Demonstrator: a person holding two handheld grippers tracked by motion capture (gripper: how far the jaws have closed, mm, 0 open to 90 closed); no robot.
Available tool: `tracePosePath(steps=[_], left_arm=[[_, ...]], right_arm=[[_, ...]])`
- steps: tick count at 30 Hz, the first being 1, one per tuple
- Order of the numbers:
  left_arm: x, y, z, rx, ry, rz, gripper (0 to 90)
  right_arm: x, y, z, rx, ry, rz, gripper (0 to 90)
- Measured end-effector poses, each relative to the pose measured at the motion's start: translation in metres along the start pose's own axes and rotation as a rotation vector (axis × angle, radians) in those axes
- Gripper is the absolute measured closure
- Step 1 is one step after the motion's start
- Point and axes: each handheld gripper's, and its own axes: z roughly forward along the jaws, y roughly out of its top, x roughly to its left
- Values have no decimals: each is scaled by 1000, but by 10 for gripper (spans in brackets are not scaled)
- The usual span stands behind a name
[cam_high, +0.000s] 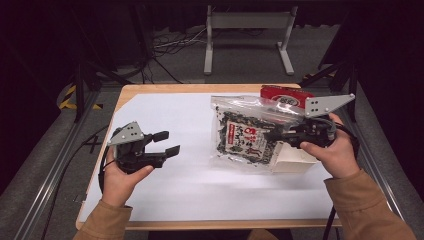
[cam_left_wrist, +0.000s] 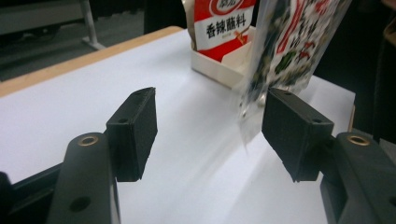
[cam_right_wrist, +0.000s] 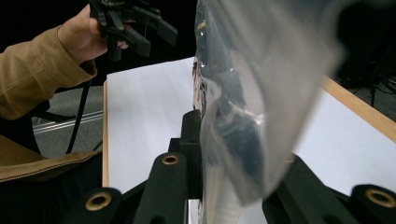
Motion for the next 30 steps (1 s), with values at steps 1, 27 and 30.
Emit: tracePosePath(steps=[1, 27, 30], left_arm=[[1, -2, 1, 8, 4, -5, 357], [47, -66, 6, 97, 180, -45, 331], [48, -70, 3, 92, 198, -41, 329]], right_arm=[[0, 0, -2, 1, -4, 1, 758], [-2, 12, -36, -20, -46, 60, 758], [-5, 13, -41, -30, -66, 56, 758]])
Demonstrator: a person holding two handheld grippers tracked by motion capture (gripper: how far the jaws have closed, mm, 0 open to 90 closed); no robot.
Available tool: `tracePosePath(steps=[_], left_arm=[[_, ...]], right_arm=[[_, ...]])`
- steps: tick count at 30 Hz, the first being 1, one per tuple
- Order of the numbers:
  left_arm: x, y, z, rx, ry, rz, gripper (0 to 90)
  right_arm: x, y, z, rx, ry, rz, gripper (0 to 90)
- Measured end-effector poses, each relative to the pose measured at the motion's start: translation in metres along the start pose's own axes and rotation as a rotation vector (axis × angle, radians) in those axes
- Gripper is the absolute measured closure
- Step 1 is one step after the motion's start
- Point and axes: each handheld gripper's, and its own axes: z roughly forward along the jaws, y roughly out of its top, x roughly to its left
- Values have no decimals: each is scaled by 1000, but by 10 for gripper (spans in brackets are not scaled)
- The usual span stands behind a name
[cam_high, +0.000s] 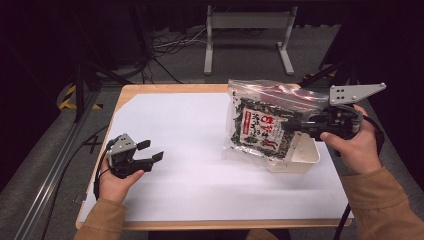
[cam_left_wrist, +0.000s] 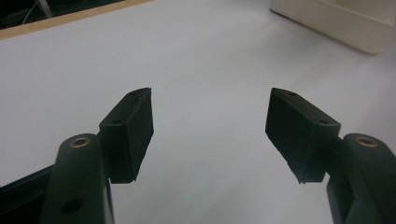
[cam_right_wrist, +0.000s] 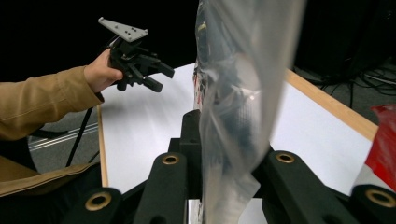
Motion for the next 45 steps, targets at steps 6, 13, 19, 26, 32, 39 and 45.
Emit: tracePosePath(steps=[6, 13, 19, 26, 32, 39, 45], left_arm=[[3, -3, 1, 9, 12, 7, 323], [3, -3, 2, 4, 4, 13, 311], [4, -3, 2, 5, 7, 12, 308], [5, -4, 4, 12, 9, -4, 308], [5, -4, 3, 6, 8, -8, 308], [7, -5, 3, 19, 22, -16, 311], [7, -5, 4, 18, 17, -18, 310]], right_arm=[[-4, 1, -7, -17, -30, 0, 758], [-8, 1, -19, -56, -82, -46, 758], [-10, 2, -28, -50, -144, -61, 758], [-15, -4, -36, -59, -219, -113, 759], [-20, -10, -39, -60, -246, -108, 758], [-26, -20, -43, -63, -272, -78, 759], [-35, -35, -47, -63, -310, -23, 758]])
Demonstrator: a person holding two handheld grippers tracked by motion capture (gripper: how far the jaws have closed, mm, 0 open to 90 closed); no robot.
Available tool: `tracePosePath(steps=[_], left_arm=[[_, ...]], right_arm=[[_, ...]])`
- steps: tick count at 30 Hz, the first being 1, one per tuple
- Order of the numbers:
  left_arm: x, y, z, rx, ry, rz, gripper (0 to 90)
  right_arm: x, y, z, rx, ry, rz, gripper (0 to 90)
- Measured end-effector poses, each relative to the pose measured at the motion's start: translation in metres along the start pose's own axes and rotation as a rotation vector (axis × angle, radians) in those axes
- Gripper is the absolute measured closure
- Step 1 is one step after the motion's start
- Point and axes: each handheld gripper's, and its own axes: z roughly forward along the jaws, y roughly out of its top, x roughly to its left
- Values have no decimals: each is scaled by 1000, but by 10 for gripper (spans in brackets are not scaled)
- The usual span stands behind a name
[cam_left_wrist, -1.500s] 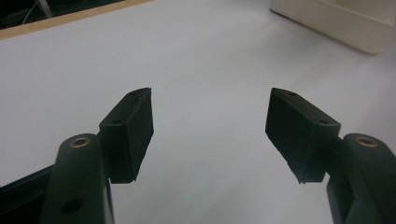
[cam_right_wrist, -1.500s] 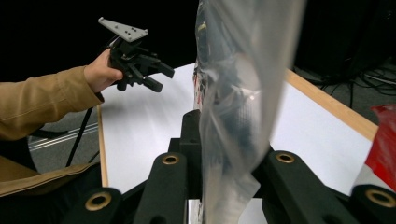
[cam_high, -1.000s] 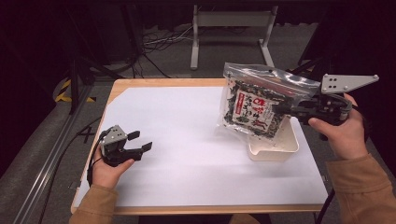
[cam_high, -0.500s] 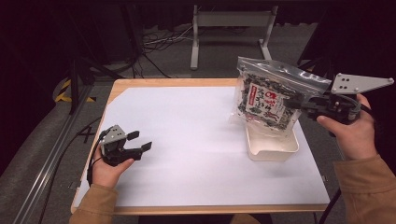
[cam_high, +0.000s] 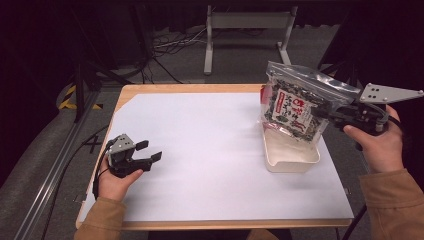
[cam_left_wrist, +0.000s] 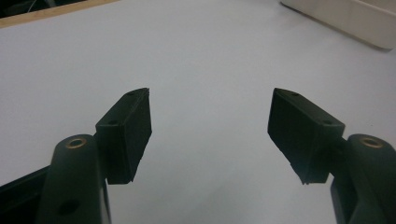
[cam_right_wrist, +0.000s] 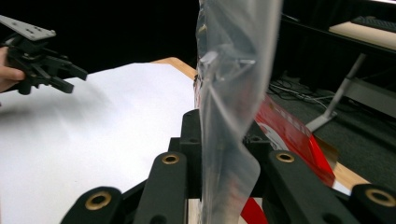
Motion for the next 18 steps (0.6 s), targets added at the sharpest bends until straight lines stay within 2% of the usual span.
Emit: tracePosePath(steps=[6, 11, 18], left_arm=[[0, -1, 1, 10, 2, -5, 310], [0, -1, 1, 11, -2, 1, 310], [1, -1, 2, 20, -2, -5, 309]], right_arm=[[-6, -11, 0, 21, -29, 36, 758], [-11, -19, 1, 27, -33, 71, 757], [-13, -30, 5, 54, -75, 112, 756]])
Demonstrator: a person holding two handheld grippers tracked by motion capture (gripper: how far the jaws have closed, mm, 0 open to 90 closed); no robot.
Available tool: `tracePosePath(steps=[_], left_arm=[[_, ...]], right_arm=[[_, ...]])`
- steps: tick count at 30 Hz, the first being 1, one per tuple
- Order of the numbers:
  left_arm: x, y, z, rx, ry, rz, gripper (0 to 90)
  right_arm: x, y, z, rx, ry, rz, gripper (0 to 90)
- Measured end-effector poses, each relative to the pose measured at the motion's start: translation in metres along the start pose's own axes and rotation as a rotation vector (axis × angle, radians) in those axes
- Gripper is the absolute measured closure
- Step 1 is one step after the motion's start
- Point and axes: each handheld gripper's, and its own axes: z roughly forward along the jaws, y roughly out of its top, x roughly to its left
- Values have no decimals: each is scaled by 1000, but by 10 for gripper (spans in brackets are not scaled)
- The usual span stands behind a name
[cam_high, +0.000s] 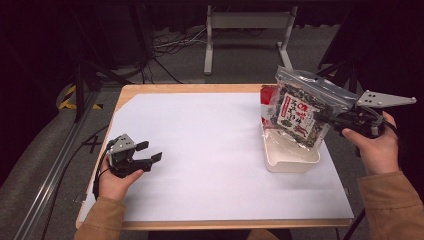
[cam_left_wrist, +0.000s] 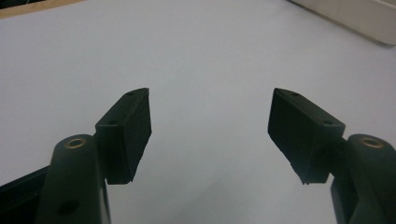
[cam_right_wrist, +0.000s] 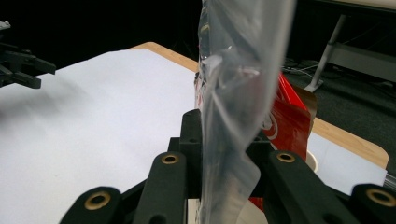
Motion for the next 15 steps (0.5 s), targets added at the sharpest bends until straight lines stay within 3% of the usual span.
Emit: tracePosePath(steps=[15], left_arm=[[0, -1, 1, 6, 0, -13, 308]], right_arm=[[7, -8, 13, 82, -9, -12, 757]])
